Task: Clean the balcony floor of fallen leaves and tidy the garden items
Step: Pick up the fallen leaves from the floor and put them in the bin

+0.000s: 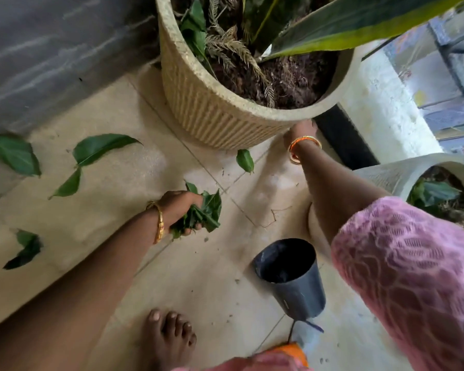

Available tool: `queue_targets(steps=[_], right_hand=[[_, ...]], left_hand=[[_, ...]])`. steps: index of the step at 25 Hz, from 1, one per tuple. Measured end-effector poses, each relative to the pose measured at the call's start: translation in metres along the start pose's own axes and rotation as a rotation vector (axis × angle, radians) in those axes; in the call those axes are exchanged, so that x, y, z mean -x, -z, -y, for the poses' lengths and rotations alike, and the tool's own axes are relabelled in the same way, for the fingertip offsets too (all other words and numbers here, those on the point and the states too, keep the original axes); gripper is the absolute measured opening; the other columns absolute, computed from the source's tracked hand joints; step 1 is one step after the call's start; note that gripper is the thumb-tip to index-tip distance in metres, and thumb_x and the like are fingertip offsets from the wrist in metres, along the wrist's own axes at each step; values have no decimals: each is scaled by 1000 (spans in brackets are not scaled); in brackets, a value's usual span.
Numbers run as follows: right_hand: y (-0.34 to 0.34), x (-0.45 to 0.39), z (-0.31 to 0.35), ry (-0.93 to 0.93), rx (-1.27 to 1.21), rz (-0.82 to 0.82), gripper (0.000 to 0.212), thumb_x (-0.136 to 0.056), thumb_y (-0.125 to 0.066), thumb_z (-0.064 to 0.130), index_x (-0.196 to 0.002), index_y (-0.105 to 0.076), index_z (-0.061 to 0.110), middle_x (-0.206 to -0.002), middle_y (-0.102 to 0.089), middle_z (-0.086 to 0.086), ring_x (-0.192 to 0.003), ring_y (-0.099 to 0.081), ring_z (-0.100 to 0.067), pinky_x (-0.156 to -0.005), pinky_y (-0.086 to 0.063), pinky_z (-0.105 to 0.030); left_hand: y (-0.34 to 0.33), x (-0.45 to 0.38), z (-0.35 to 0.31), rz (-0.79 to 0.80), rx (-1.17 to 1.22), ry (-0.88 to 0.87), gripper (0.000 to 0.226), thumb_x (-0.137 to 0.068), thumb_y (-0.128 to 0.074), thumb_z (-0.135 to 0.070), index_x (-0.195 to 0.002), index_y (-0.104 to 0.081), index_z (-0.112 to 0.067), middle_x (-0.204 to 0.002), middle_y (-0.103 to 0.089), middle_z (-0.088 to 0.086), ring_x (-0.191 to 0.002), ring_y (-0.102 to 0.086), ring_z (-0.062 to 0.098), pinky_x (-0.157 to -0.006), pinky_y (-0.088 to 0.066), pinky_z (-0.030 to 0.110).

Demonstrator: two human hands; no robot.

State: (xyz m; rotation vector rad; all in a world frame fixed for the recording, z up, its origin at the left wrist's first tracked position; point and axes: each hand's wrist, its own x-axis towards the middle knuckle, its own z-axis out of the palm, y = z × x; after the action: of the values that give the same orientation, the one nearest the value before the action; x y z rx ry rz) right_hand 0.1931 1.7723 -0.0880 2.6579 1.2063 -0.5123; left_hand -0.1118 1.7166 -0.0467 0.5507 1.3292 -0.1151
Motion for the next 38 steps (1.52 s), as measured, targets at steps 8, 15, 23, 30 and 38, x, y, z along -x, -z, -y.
queue_targets(steps=[8,15,23,30,38], right_hand=[[-8,51,-7,-98,-330,-180,28,-92,-45,5,-115,-62,4,-124,-51,-17,-111,-51,-30,-85,-39,-26],[1,206,25,-161,-929,38,23,-72,-79,9,-77,-61,21,-69,-63,4,-58,-57,-3,-57,-49,-22],[32,267,54,-13,-1106,625,15,-83,-55,-11,-85,-59,4,-73,-60,-7,-66,-61,-12,-66,-56,-25],[1,185,50,25,-445,258,42,-83,-63,14,-123,-59,24,-144,-38,-7,-125,-46,-25,-103,-38,-31],[-24,149,67,101,-221,241,64,-84,-58,12,-144,-36,13,-156,-18,-4,-138,-29,-29,-113,-27,-31]], left_hand=[[2,9,5,-19,-25,-12,8,-86,-51,-5,-85,-57,-1,-65,-60,16,-40,-52,16,-35,-37,17],[-15,55,16,-124,1,-98,25,-83,-70,-36,-87,-59,-15,-82,-63,10,-53,-54,17,-38,-40,19],[-14,93,13,-241,44,-128,12,-83,-69,-25,-75,-62,-18,-67,-59,1,-59,-54,17,-41,-40,15],[15,77,23,-362,205,-42,21,-84,-64,-27,-70,-56,-14,-70,-59,4,-63,-55,19,-49,-46,24],[43,70,24,-377,194,-40,20,-82,-70,-18,-73,-53,-14,-74,-56,1,-67,-54,15,-64,-45,28]])
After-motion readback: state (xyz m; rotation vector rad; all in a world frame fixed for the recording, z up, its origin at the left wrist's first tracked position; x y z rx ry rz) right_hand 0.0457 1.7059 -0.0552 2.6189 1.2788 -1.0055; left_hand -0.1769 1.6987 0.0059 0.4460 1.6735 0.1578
